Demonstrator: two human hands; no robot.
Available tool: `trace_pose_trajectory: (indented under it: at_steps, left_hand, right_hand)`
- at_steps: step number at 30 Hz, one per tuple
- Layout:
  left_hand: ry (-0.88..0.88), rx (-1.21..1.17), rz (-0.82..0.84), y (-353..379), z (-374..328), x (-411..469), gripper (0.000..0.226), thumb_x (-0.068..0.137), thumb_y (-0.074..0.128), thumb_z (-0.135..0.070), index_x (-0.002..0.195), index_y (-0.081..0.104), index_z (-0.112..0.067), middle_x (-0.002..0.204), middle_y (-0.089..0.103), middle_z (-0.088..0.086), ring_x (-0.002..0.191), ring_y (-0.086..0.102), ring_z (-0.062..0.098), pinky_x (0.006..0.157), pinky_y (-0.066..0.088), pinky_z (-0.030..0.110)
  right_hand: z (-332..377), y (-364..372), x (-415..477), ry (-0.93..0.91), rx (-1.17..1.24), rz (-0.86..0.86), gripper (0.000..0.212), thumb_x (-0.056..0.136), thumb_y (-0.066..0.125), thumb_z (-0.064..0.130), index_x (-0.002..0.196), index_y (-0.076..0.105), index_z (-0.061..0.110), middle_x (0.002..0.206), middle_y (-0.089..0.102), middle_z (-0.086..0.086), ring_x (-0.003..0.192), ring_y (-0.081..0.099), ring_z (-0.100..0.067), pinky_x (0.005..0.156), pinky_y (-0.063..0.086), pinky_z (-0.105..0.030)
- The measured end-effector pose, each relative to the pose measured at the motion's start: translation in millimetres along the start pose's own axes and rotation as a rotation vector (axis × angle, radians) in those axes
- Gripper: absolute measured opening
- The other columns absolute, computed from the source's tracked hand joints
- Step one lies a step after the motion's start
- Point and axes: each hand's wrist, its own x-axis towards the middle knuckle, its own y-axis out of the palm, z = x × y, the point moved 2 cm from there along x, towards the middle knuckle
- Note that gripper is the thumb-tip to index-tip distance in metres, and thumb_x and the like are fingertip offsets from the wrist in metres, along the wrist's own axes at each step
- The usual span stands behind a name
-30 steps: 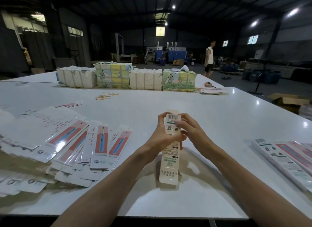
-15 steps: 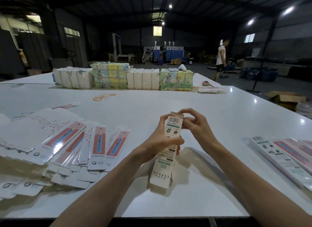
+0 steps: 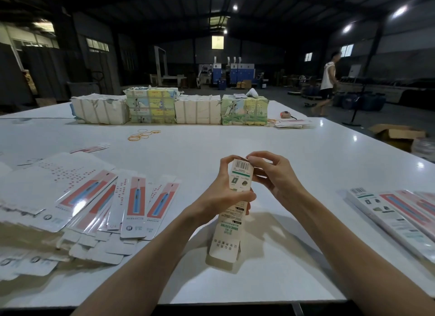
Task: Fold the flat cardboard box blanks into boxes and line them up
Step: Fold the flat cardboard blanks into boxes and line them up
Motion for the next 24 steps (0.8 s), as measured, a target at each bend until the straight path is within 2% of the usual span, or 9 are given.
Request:
trace_pose_trajectory:
  at_steps: [2, 8, 13, 16, 19, 22, 24]
  left_hand:
    - [-0.005, 0.021, -0.001, 0.5, -1.1, -1.0, 0.092, 0.084, 0.08, -0.005, 0.136, 0.023, -0.056, 0.092, 0.073, 0.006, 0.073, 0.073, 0.032, 0.068, 0.062, 0.041]
    - [-0.024, 0.043, -0.027, 4.0, -4.0, -0.9, 0.097, 0.083, 0.082, -0.009, 0.133, 0.019, -0.062, 0.102, 0.071, 0.018, 0.074, 0.074, 0.034, 0.07, 0.063, 0.042]
    - [-0.039, 0.039, 0.009, -0.6, -3.0, 0.5, 0.101, 0.082, 0.084, -0.01, 0.138, 0.02, -0.063, 0.094, 0.073, 0.009, 0.075, 0.075, 0.035, 0.068, 0.062, 0.04]
    - [-0.035, 0.034, 0.025, -2.3, -3.1, 1.3, 0.096, 0.082, 0.084, -0.009, 0.136, 0.026, -0.062, 0.096, 0.073, 0.009, 0.074, 0.075, 0.035, 0.066, 0.062, 0.04]
    - [-0.039, 0.005, 0.028, -3.1, -1.3, 0.3, 0.09, 0.082, 0.083, -0.009, 0.132, 0.029, -0.06, 0.107, 0.067, 0.02, 0.076, 0.075, 0.035, 0.068, 0.063, 0.042]
    - [-0.031, -0.031, -0.003, -3.8, 2.0, 1.3, 0.088, 0.081, 0.085, -0.011, 0.13, 0.031, -0.06, 0.103, 0.069, 0.019, 0.076, 0.075, 0.038, 0.07, 0.063, 0.046]
    - [-0.021, -0.075, -0.029, -4.2, 4.6, 4.2, 0.087, 0.081, 0.085, -0.01, 0.131, 0.032, -0.057, 0.099, 0.07, 0.018, 0.075, 0.074, 0.04, 0.07, 0.062, 0.047]
  right_hand:
    - [1.1, -2.1, 0.8, 0.017, 0.021, -0.024, 0.008, 0.096, 0.073, 0.011, 0.092, 0.078, 0.007, 0.102, 0.078, -0.018, 0.099, 0.077, -0.036, 0.075, 0.065, -0.042]
    - [3.5, -7.6, 1.2, 0.036, 0.017, -0.002, 0.008, 0.094, 0.074, 0.011, 0.09, 0.079, 0.006, 0.104, 0.078, -0.02, 0.1, 0.077, -0.034, 0.075, 0.064, -0.04]
    - [8.6, -7.3, 1.1, 0.026, -0.057, 0.028, 0.011, 0.095, 0.072, 0.01, 0.089, 0.081, 0.007, 0.101, 0.079, -0.017, 0.099, 0.077, -0.031, 0.073, 0.064, -0.037]
    - [11.0, -7.4, 0.8, 0.021, -0.071, 0.084, 0.013, 0.097, 0.07, 0.01, 0.094, 0.082, 0.006, 0.104, 0.078, -0.019, 0.102, 0.077, -0.033, 0.075, 0.064, -0.035]
    - [10.4, -6.9, -0.4, 0.008, -0.058, 0.161, 0.016, 0.098, 0.067, 0.01, 0.104, 0.081, 0.003, 0.11, 0.076, -0.021, 0.108, 0.075, -0.035, 0.084, 0.063, -0.037]
    - [7.4, -2.4, -1.5, -0.012, -0.022, 0.206, 0.021, 0.097, 0.069, 0.008, 0.116, 0.076, 0.001, 0.116, 0.075, -0.02, 0.111, 0.073, -0.034, 0.086, 0.062, -0.036]
    - [4.5, 2.1, -1.9, -0.011, 0.002, 0.166, 0.028, 0.098, 0.069, 0.01, 0.124, 0.069, -0.001, 0.117, 0.076, -0.018, 0.111, 0.074, -0.033, 0.084, 0.062, -0.035]
